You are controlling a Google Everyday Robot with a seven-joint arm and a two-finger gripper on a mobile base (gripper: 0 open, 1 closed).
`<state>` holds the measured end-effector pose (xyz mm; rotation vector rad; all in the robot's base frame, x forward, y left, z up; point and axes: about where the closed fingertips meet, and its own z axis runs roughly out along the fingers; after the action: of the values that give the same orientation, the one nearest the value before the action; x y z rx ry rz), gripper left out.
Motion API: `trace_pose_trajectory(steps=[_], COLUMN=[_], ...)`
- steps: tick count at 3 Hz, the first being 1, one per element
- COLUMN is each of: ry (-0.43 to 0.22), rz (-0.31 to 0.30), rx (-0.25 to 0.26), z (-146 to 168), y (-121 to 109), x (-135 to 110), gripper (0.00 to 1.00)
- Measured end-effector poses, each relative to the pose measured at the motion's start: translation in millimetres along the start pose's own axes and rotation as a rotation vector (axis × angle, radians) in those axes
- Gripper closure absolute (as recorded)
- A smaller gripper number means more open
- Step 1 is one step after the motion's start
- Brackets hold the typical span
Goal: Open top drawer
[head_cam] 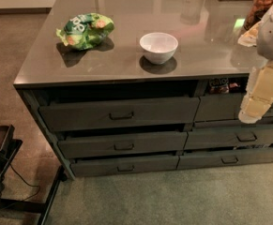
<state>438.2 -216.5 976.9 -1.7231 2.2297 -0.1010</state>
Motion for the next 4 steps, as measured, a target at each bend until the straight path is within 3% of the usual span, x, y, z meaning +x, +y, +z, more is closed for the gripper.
trace_pose_trajectory(steps=[2, 3, 4], ry=[-0.025, -0.078, -0.143], rz=[-0.006, -0.023, -0.047], rx=[0.017, 0.02, 0.011], z=[15, 53, 115], y=[0, 4, 7], x=[-3, -14, -36], gripper=[0.0, 0.0, 0.0])
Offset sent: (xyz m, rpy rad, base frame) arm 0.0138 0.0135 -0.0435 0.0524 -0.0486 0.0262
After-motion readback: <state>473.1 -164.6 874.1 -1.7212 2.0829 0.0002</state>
